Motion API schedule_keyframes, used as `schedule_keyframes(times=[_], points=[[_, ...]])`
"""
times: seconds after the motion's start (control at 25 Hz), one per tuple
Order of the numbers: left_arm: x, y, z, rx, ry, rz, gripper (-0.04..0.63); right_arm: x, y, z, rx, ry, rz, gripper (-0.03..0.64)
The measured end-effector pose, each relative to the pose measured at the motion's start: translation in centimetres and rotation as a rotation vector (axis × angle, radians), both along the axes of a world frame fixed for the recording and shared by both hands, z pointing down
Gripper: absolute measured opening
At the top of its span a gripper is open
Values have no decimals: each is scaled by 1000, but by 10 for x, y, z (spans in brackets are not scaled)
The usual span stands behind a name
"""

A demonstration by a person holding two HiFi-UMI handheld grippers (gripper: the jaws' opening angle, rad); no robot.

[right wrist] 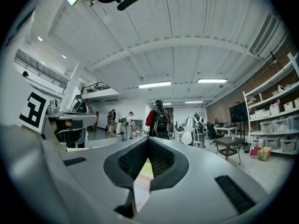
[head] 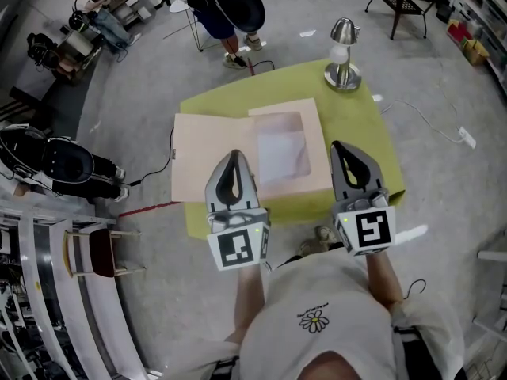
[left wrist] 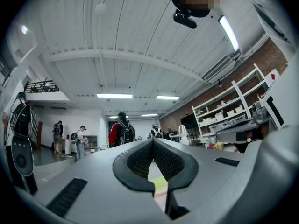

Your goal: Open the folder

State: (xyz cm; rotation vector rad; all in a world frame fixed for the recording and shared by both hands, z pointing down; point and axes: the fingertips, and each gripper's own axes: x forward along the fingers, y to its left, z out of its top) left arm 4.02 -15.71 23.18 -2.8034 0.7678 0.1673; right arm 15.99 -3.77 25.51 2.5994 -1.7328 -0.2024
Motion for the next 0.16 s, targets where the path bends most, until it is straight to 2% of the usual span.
schedule_keyframes(times=[0.16], points=[[-3, -2, 0, -1, -3, -5, 14, 1, 2, 6, -24, -21, 8, 12]])
